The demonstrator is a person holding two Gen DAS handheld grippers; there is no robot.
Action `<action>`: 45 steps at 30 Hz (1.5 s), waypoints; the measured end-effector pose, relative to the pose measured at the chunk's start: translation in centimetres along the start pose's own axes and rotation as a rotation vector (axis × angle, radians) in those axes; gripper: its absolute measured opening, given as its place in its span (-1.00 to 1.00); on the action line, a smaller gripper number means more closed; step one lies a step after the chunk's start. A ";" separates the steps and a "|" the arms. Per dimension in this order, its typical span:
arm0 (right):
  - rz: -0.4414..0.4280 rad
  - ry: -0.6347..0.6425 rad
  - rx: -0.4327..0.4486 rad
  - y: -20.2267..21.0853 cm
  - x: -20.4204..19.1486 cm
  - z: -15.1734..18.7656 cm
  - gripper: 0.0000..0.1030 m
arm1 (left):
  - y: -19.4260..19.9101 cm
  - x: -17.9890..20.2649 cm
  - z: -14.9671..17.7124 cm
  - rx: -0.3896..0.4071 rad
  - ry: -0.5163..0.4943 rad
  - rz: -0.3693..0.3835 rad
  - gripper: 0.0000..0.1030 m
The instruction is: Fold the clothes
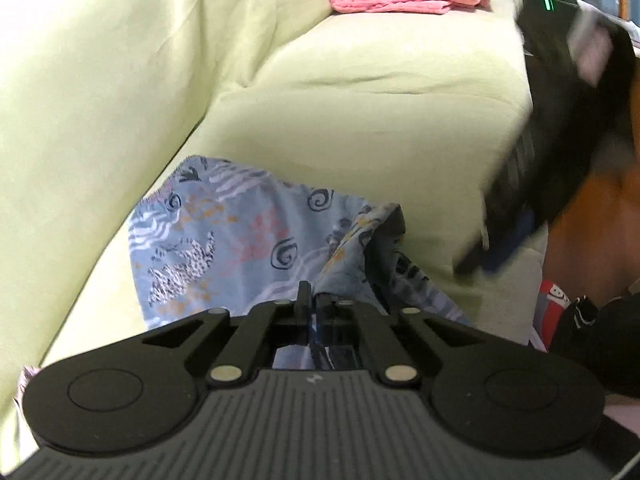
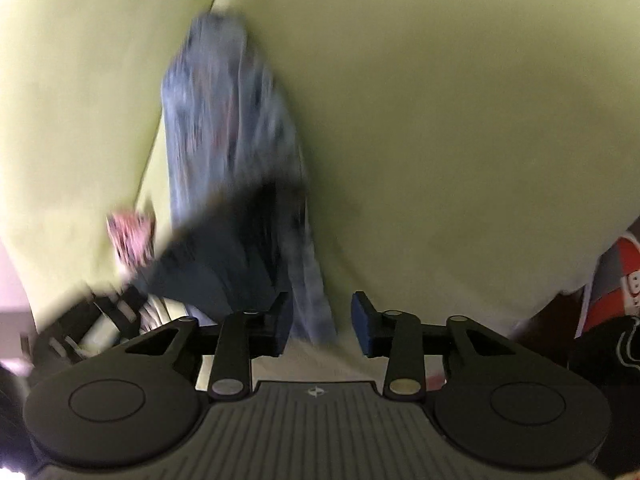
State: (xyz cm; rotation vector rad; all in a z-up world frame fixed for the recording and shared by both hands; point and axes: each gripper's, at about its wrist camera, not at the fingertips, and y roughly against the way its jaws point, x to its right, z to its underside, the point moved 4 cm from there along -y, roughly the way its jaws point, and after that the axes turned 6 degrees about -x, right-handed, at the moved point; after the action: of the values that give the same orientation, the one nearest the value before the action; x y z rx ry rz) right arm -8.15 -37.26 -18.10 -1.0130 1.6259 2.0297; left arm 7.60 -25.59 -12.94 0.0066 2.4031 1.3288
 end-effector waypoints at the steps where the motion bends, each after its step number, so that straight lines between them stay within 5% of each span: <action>1: 0.006 0.009 0.007 -1.0 0.0 0.3 -0.28 | -0.1 -0.1 -0.2 -0.001 0.000 0.002 -0.98; 4: -0.050 -0.025 0.053 -2.7 0.5 0.7 -0.33 | 0.6 -0.7 -0.8 0.002 0.007 0.008 -0.98; 6: -0.031 0.011 0.069 -2.7 0.5 0.8 -0.91 | 1.6 -0.6 -1.1 0.012 -0.001 0.017 -0.98; 10: -0.081 -0.001 0.121 0.1 1.0 0.7 -0.93 | 3.2 2.1 -1.1 0.027 -0.100 0.050 -0.98; 17: -0.043 -0.048 0.094 0.2 2.8 0.3 -0.93 | -0.7 10.4 1.3 -0.041 -0.269 0.114 -0.98; 19: 0.004 -0.072 0.089 -0.6 3.2 -0.3 -0.73 | -1.3 10.9 1.5 -0.059 -0.229 0.108 -0.98; 23: 0.266 0.345 0.181 0.6 -1.2 0.8 -0.57 | -0.1 6.7 1.2 -0.053 0.002 0.103 -0.98; 27: 0.389 0.757 0.234 0.6 -4.9 3.8 -0.58 | 0.9 0.8 1.6 -0.049 0.168 0.067 -0.98; 30: 0.428 0.847 0.228 -1.3 -6.2 3.8 -0.52 | 1.0 -1.4 1.4 -0.042 0.195 0.049 -0.98; 34: 0.449 0.832 0.314 -1.5 -7.0 3.9 -0.08 | 1.5 -1.8 0.8 -0.014 0.187 0.043 -0.98; 36: 0.472 0.825 0.360 -2.1 -7.3 3.3 -0.09 | 2.0 -1.6 0.6 -0.002 0.191 0.048 -0.98; 38: 0.489 0.819 0.388 -2.2 -7.2 3.0 -0.22 | 2.3 -1.5 0.5 0.006 0.197 0.054 -0.97; 40: 0.487 0.779 0.357 -2.5 -6.6 2.0 -0.92 | 2.3 -1.2 0.4 0.007 0.194 0.053 -0.97; 45: 0.395 0.697 0.331 0.7 -5.1 -1.4 -1.00 | 2.1 -0.5 0.4 -0.002 0.185 0.058 -0.97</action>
State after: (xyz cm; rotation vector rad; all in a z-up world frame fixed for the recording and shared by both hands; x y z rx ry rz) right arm -4.65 -37.96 -14.11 -1.4540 2.5894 1.5984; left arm 7.80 -24.23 -11.25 -0.0495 2.5730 1.4137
